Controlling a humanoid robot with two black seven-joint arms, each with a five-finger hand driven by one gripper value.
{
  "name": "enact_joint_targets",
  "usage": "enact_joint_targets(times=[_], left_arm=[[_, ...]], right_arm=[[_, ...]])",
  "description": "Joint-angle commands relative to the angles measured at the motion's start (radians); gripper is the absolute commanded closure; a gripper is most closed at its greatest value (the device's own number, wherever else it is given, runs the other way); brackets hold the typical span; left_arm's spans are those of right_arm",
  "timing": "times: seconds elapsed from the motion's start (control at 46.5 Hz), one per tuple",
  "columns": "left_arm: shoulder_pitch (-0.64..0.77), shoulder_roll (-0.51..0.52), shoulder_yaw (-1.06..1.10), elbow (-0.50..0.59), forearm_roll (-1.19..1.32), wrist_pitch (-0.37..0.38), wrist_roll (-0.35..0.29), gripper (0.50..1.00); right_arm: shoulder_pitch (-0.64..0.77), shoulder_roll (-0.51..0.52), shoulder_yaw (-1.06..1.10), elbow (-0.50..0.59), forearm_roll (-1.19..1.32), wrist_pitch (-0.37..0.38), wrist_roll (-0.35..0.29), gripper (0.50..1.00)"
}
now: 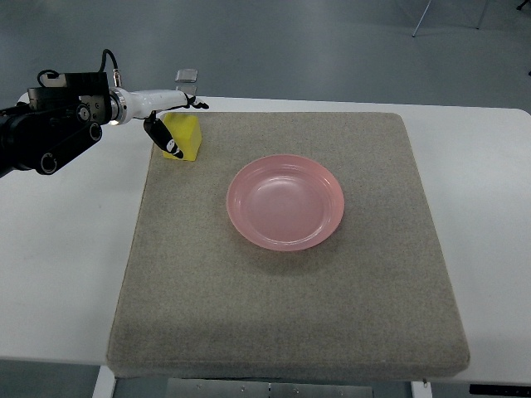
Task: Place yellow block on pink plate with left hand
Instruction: 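Lower the left hand onto the yellow cube and close fingers around it, then lift the yellow cube with the left hand and carry it over the pink plate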
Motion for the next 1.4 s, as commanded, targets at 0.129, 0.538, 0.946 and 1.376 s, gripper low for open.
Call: enact_joint_targets(times=[0.129, 0.538, 0.946, 1.376], left_arm=[[-0.003, 0.001, 0.005, 0.008, 0.0, 0.0, 0.002, 0.808], [-0.049, 0.008, 0.003, -0.008, 0.008, -0.006, 0.0, 1.0], [-0.08, 0.069, 0.003, -0.33, 0.003, -0.005, 0.0, 1.0], [-0.083, 0.049, 0.002, -0.538, 0.055, 0.0, 0.003, 0.992]], right_arm=[[0.0, 0.0, 0.0, 0.0, 0.001, 0.0, 0.0, 0.576], [0.0, 0.0, 0.0, 0.0, -0.001, 0.0, 0.0, 0.576], [0.0, 0.0, 0.0, 0.0, -0.001, 0.0, 0.0, 0.576], [0.0, 0.0, 0.0, 0.0, -0.001, 0.0, 0.0, 0.576]])
